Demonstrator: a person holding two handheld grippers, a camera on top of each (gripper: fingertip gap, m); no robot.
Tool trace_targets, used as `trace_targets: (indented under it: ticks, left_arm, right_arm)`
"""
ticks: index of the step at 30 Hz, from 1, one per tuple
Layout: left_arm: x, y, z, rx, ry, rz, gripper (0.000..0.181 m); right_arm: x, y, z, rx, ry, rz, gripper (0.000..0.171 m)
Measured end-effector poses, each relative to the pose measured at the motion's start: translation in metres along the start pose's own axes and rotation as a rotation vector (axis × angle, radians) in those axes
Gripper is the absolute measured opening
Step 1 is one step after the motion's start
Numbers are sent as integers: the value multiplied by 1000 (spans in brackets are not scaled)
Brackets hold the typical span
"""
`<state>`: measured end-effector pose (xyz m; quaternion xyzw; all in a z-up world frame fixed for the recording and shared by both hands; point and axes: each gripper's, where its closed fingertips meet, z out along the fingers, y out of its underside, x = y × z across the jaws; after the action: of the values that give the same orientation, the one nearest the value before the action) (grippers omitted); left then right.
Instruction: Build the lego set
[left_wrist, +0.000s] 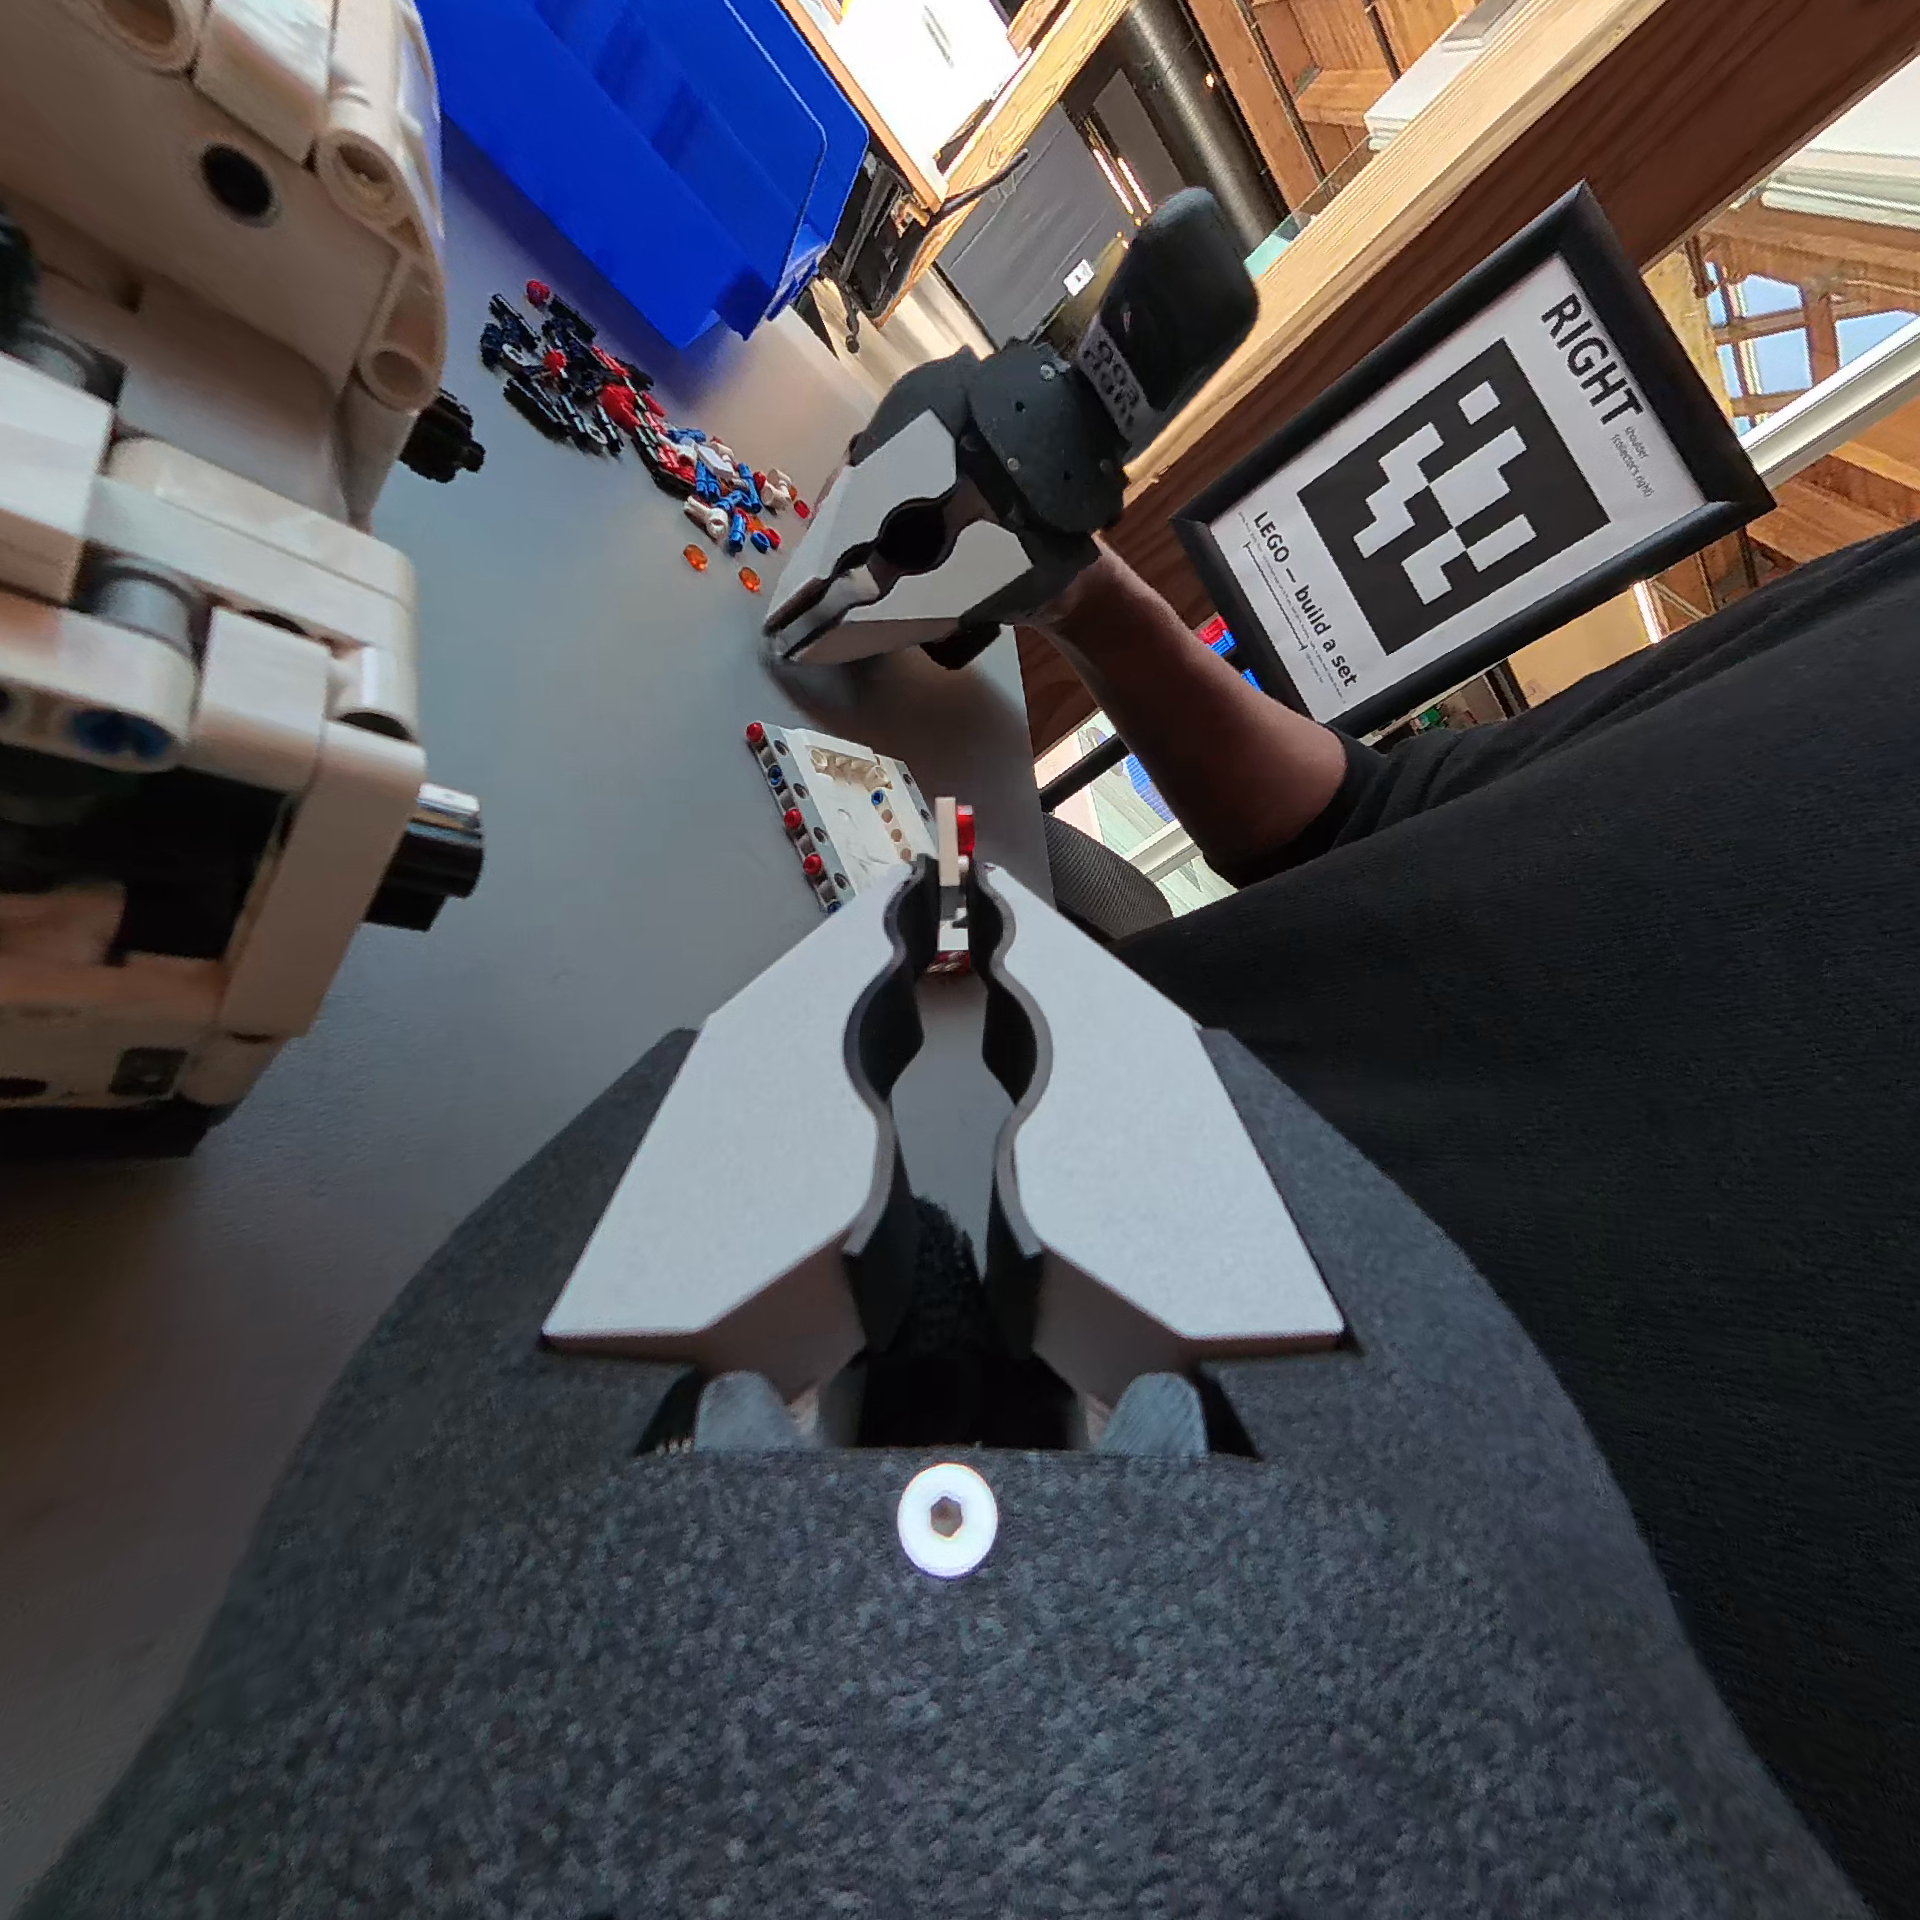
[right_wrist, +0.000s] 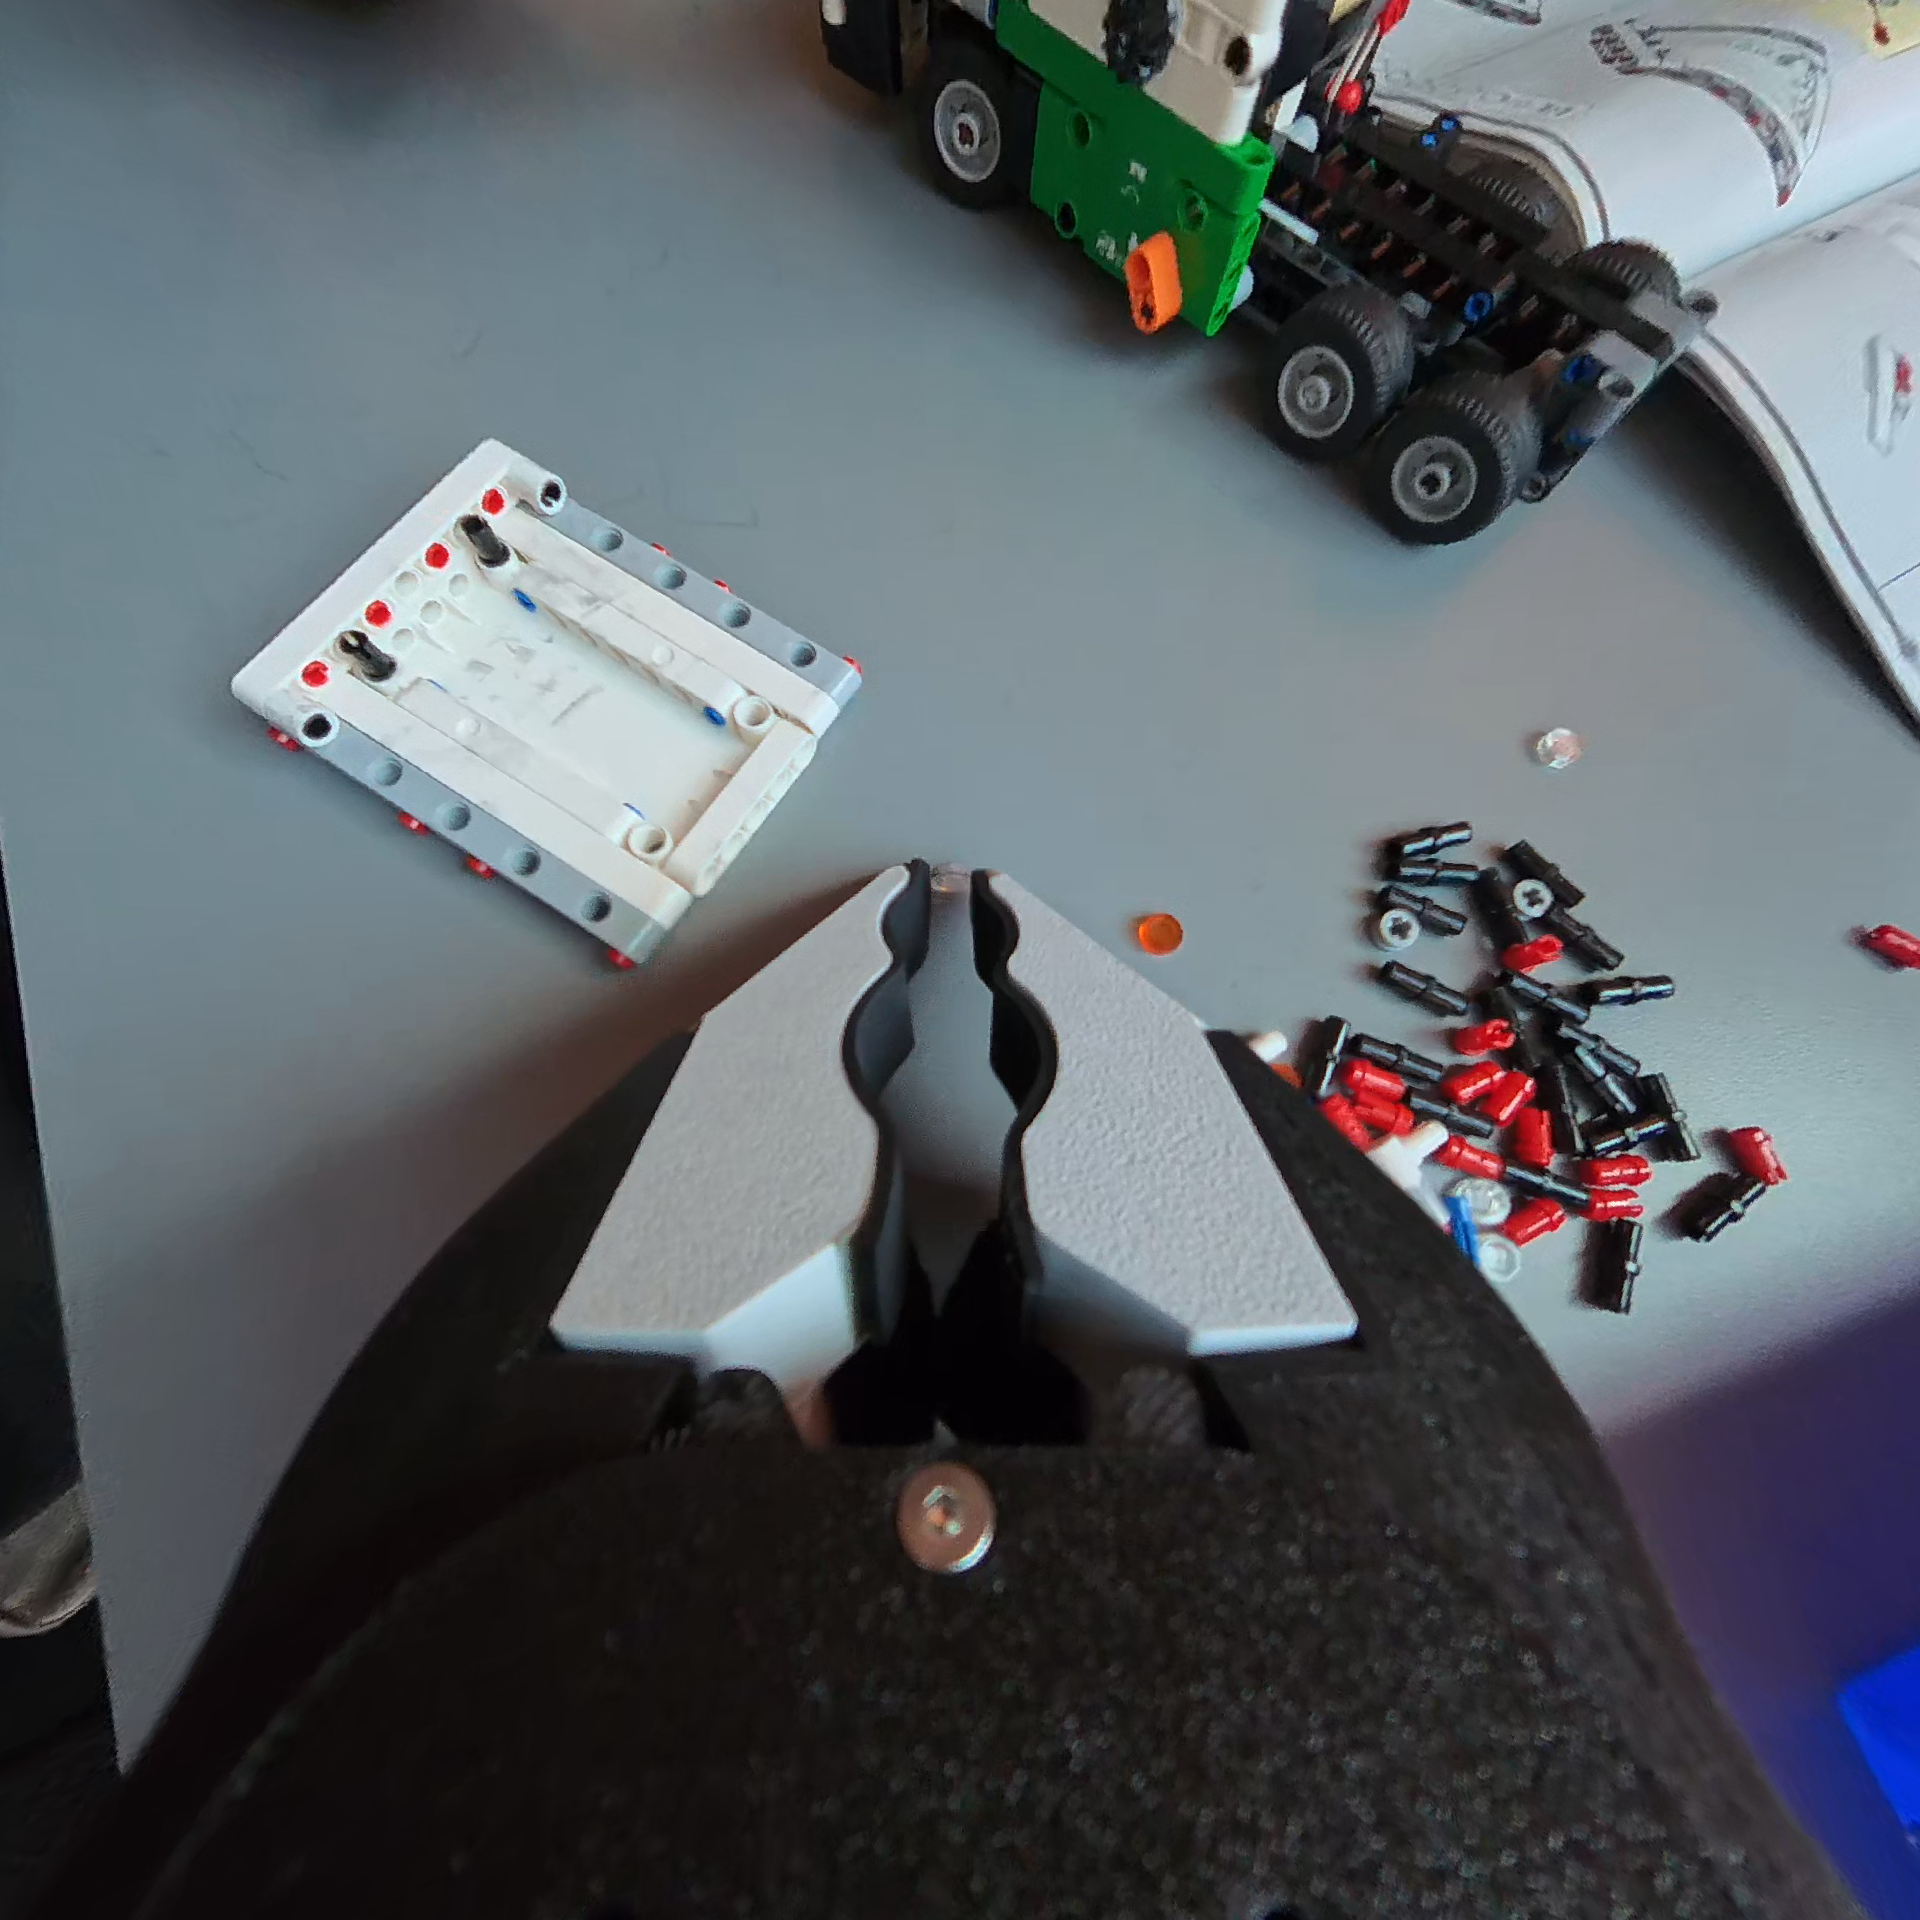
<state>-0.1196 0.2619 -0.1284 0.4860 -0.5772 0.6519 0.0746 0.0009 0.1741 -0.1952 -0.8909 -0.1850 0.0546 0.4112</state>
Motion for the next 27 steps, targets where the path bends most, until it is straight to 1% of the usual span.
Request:
trace_targets:
  ticks: [2, 4, 7, 10, 12, 17, 23, 25, 27]
  left_arm:
    - [-5, 1, 0, -4, -31, -5, 2]
    - [-9, -1, -1, 6, -36, -41, 2]
    - [-13, -3, -1, 20, -43, -96, 2]
    - [-14, -3, -1, 33, -43, -123, 2]
    - [-12, -5, 0, 46, -22, -164, 2]
    - [-5, -12, -4, 119, 128, -384, 3]
    - [-7, -18, -14, 195, 206, -535, 3]
    - [-8, -19, -16, 212, 227, -571, 3]
    - [-9, -20, -18, 223, 244, -594, 3]
  right_arm:
    - [-2, -16, -2, 0, 38, -56, 6]
    - [-9, -45, -4, -52, 94, -175, 6]
    - [-30, -95, 4, -195, 140, -403, 6]
    - [-43, -129, 21, -339, 169, -618, 6]
    - [-48, -135, 32, -415, 149, -700, 6]
    - [-48, -135, 46, -580, 139, -1048, 6]
    - [-52, -158, 43, -652, 124, -1316, 6]
    - [-57, -160, 48, -661, 110, -1389, 6]
    - [-57, -156, 55, -693, 97, -1421, 6]
